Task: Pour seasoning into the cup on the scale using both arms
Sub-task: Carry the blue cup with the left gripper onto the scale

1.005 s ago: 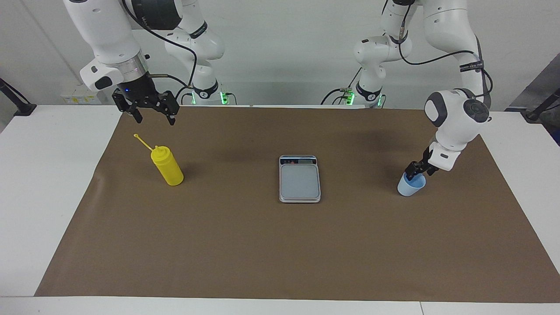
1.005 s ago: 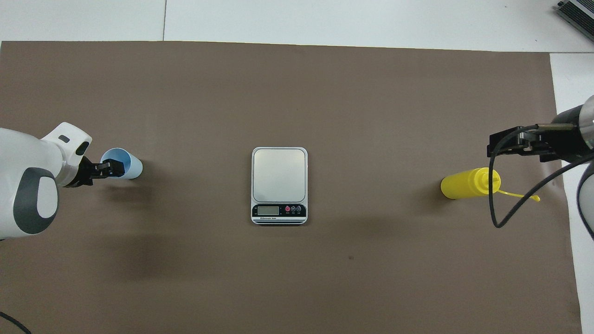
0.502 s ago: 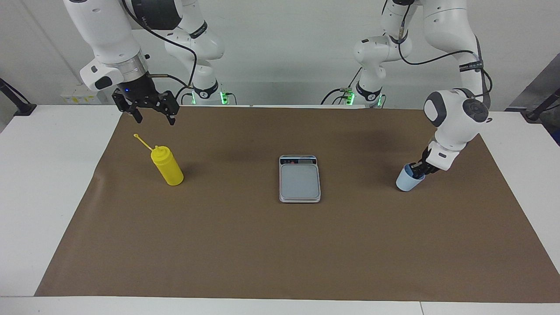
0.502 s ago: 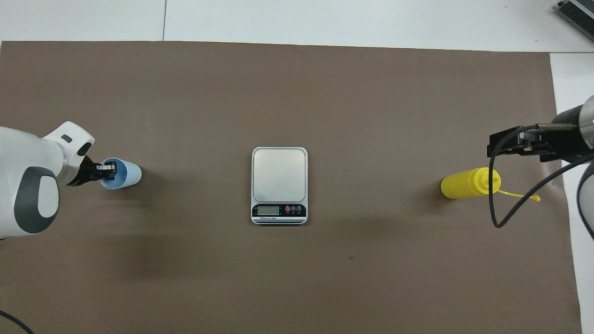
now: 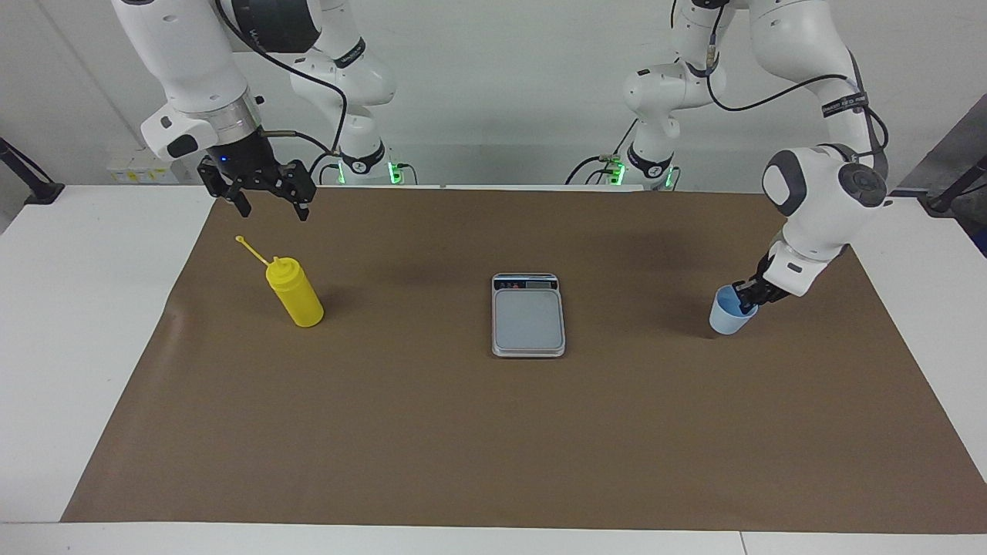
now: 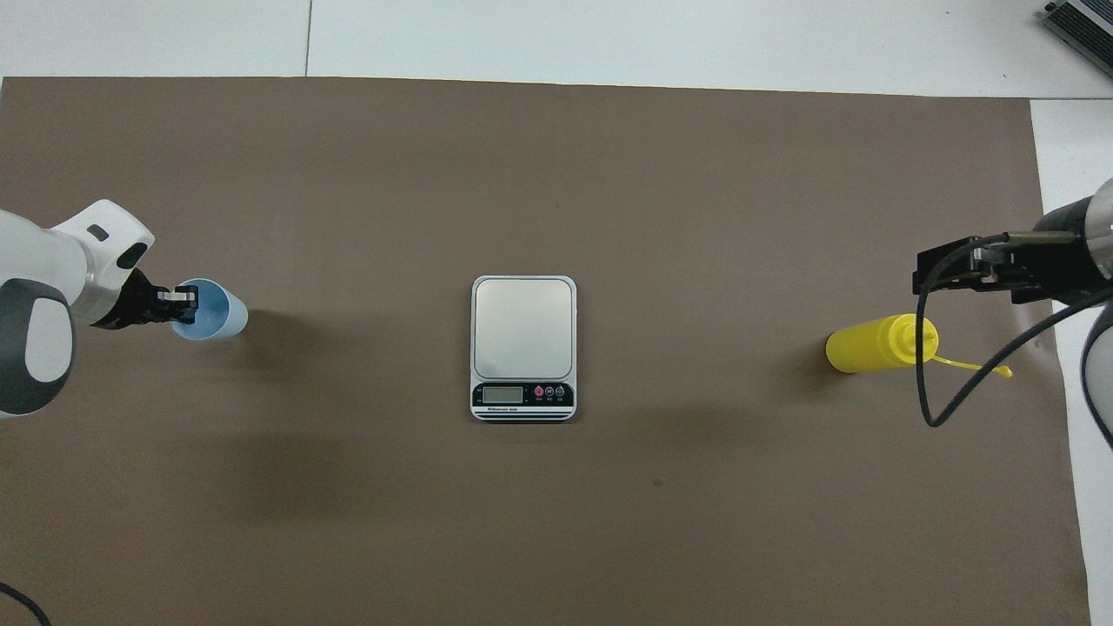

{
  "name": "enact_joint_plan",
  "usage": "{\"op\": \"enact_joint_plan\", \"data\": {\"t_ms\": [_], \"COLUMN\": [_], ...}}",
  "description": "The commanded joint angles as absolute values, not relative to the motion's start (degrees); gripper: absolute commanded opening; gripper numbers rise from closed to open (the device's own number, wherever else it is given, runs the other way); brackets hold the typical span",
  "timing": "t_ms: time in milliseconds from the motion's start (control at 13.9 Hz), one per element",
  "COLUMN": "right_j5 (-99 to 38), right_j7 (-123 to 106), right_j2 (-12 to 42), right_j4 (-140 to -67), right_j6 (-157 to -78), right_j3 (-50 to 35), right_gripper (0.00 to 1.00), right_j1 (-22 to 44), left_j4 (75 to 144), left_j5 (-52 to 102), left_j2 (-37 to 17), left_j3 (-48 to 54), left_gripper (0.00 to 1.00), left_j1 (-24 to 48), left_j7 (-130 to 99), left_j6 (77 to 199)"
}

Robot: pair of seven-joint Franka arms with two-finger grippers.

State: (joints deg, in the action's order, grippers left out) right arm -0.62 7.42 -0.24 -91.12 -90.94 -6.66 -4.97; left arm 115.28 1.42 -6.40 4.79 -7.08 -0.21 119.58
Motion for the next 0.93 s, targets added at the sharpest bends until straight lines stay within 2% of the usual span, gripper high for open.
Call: {"op": "enact_joint_plan", "data": {"t_ms": [0, 359, 861], "right_j5": [-0.79, -0.79, -0.79], "right_j7": [6.59, 6.59, 6.59], "right_j2": [-0.97, -0.97, -0.97], "right_j4": [-91.58, -91.58, -91.58], "right_j6": [-90.35, -90.35, -90.35], "right_j3": [-6.94, -6.94, -6.94], "right_gripper": [1.00, 1.00, 1.00], "right_j1": [-5.54, -5.54, -5.54], "left_j4": [108.39, 103.98, 104.15], "left_j5": [1.76, 1.85, 7.47], "left_j2": [-5.89, -5.54, -5.89], "left_j3": [4.83, 4.92, 4.92], "left_gripper": [0.00, 0.00, 0.00], "left_j1": [-5.81, 2.17, 16.42], "left_j7": [1.06, -3.06, -20.29], "left_j6": [108.58, 98.71, 104.40]}}
